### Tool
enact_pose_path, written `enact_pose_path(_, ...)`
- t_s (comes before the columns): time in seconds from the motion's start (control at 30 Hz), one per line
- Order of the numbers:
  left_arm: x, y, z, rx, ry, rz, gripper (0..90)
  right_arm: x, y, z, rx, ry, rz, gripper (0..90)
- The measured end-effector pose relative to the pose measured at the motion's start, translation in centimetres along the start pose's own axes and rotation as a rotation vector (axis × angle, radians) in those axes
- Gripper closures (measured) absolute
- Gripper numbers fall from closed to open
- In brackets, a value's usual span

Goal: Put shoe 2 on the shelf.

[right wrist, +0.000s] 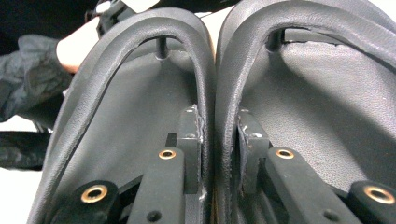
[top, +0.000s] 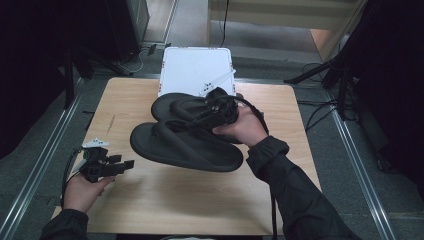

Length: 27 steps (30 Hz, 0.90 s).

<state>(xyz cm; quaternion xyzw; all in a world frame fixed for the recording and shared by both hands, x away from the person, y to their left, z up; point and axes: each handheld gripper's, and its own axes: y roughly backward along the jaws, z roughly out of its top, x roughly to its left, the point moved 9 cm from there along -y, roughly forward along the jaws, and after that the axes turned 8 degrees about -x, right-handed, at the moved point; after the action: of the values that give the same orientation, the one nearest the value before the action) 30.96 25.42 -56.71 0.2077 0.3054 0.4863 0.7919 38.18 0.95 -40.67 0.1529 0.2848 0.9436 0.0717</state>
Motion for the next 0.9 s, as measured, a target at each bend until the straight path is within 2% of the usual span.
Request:
enact_pose_path(0.23,0.0,-0.1,0.0,0.002,-0.004,-0.002,37.5,-1.9,0.3,2.0,-0.022,-0.011,-0.068,75.8)
enact_pose_path(0.33,0.0,-0.1,0.0,0.007,-0.006,-0.006,37.5,-3.2,0.2,2.8,-0.035,-0.038,-0.114,75.8)
enact_pose_path(0.6,-0.2,-0.3,0.0,0.005,-0.002,-0.008,37.5,-7.4,-0.5,4.5,-0.073,-0.148,-0.266,75.8)
enact_pose_path(0.73,-0.3,-0.4,0.0,0.011,-0.009,-0.013,37.5,-10.4,-0.7,5.1,-0.079,-0.199,-0.36,75.8)
enact_pose_path(0.9,-0.5,-0.5,0.0,0.013,-0.01,-0.024,37.5,-13.4,-1.0,5.9,-0.107,-0.273,-0.48,75.8)
